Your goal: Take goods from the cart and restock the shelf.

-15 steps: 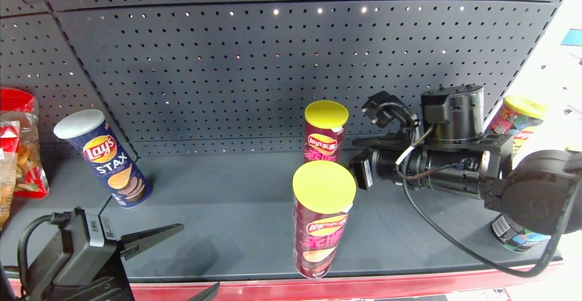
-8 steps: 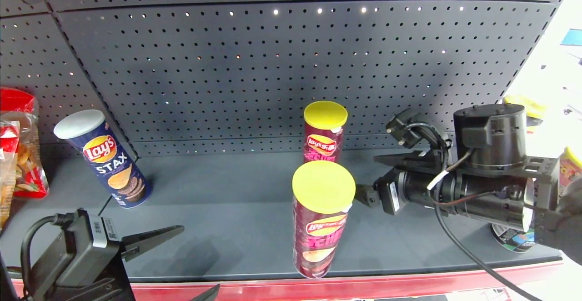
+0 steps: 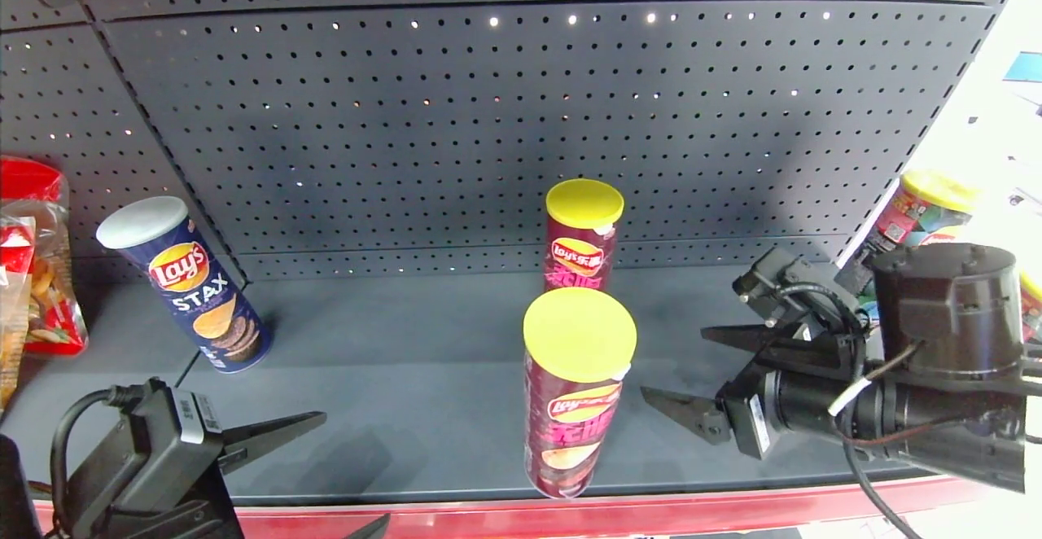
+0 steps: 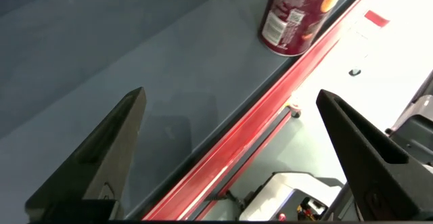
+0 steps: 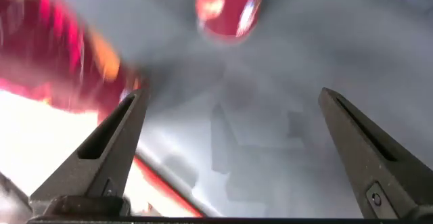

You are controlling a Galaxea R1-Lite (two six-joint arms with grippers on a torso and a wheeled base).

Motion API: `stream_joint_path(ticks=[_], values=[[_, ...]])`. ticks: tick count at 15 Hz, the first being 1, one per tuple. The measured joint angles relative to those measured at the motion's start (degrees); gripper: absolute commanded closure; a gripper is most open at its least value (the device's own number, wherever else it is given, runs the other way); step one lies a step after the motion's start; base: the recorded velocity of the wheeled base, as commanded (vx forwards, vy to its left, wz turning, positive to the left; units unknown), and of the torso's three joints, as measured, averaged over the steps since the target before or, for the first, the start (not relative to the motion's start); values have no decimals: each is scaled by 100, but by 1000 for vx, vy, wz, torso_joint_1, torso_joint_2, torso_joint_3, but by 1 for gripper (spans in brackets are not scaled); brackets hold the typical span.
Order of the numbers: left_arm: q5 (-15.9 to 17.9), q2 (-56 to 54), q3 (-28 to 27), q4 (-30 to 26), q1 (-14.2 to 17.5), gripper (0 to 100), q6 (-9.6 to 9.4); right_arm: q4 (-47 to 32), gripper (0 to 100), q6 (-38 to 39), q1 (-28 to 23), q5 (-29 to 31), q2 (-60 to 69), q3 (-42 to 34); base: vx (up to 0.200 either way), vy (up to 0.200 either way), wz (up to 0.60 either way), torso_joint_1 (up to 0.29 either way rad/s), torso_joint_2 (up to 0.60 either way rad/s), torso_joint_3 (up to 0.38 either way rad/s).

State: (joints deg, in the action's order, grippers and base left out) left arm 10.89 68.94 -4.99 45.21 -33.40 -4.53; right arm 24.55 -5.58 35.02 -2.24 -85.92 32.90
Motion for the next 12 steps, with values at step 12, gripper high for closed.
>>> stream_joint_path(ticks=[12], values=[[-7,-20,44,9,121,0,-2,29,0,0,461,6,-501,-265,0,0,0,0,0,0]])
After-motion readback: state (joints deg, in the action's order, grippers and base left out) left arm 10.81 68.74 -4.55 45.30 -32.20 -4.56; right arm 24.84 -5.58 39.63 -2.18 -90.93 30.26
